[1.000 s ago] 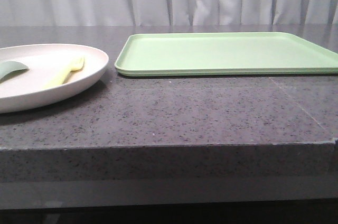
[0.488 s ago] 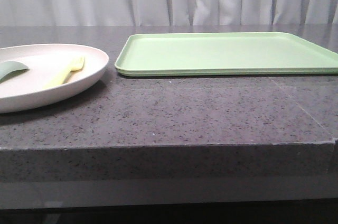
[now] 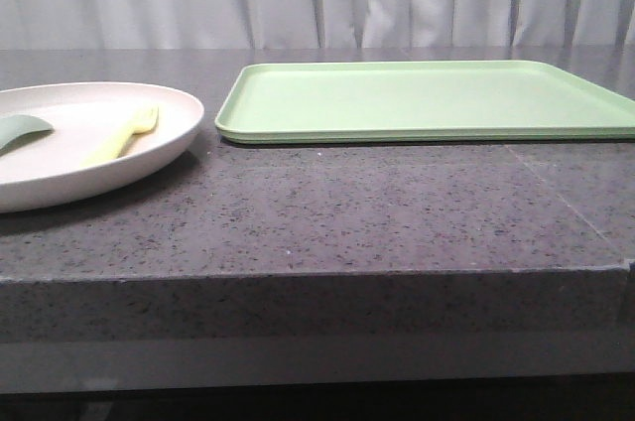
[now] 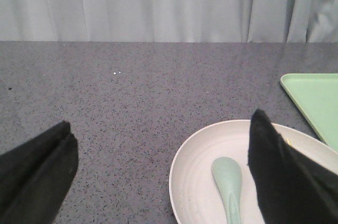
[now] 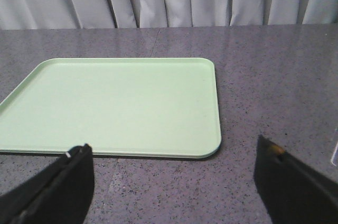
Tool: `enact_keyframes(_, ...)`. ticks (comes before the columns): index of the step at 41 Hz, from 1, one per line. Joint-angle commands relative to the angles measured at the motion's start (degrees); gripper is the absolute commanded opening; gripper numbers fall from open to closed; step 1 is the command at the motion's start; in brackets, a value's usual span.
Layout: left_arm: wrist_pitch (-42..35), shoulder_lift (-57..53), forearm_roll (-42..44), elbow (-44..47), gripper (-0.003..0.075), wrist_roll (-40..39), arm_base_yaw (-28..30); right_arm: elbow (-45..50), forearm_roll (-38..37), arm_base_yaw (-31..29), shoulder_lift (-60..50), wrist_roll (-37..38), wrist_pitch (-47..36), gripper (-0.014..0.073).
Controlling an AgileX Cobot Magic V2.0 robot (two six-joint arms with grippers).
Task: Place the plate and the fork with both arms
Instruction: 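Lower the left gripper and grip the rim of the white plate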
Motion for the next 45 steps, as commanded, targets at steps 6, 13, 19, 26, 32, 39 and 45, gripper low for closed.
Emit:
enact_keyframes(6,3.23,12.42,-0.08,-9.01,0.063,0.1,0.08,-2.33,0.21,-0.33,0.77,-0.52,-4.45,0.0636)
enact_keyframes(13,17.15,24.66,-0.08,-18.55,0.063,0.1,0.08,-2.33,0.21,-0.33,0.77,-0.52,-4.4,0.0636)
enact_keyframes(19,26.46,34.29,-0.08,-24.83,0.063,0.1,0.08,-2.33,0.21,-0.33,0.77,-0.52,-4.34,0.0636)
enact_keyframes(26,32.44,42.71,-0.08,-30.04,0.063,0.1,0.08,-2.27,0.21,-0.33,0.77,-0.52,-4.23,0.0636)
enact_keyframes(32,31.97,46.93,-0.08,-31.26,0.063,0.1,0.08,-2.27,0.21,-0.33,0.77,-0.52,-4.17,0.0636)
enact_keyframes(39,31.73,50.53,-0.51,-31.26,0.063,0.1,0.08,-2.27,0.21,-0.33,0.77,-0.52,-4.11,0.0636)
enact_keyframes(45,31.44,52.34,-0.62,-31.26,0.063,0.1,0.08,-2.27,0.21,-0.33,0.77,-0.52,-4.17,0.0636)
